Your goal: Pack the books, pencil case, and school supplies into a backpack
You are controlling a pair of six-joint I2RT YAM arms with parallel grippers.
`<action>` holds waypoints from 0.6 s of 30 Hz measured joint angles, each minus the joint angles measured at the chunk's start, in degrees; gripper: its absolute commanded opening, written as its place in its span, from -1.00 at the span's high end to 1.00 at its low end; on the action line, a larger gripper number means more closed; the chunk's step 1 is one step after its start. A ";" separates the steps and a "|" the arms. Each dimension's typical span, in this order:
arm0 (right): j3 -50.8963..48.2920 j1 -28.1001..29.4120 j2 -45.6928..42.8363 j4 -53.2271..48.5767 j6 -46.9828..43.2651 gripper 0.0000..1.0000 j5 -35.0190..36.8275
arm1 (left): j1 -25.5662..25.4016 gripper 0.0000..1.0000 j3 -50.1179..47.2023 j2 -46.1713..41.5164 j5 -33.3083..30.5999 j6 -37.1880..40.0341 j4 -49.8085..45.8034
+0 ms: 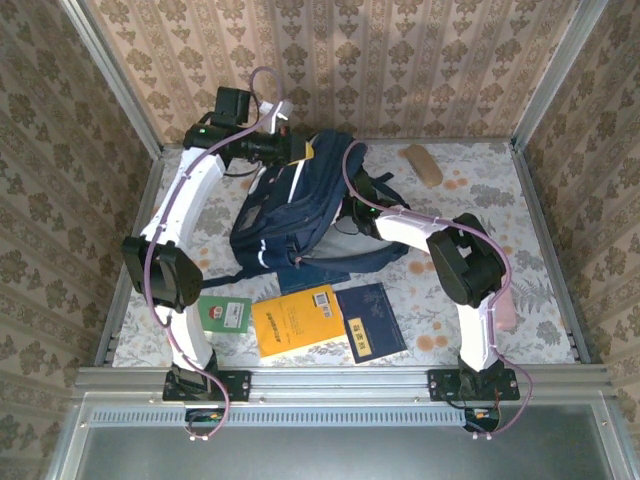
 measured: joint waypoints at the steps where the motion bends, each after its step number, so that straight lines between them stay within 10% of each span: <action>1: 0.00 0.02 -0.17 0.09 -0.63 -0.77 0.07 | 0.26 1.00 0.00 0.00 -0.22 -0.09 0.00; 18: -12.28 -2.43 -21.62 -16.15 -25.49 -0.70 0.70 | 3.93 1.00 -16.96 -1.18 -7.02 -10.27 16.68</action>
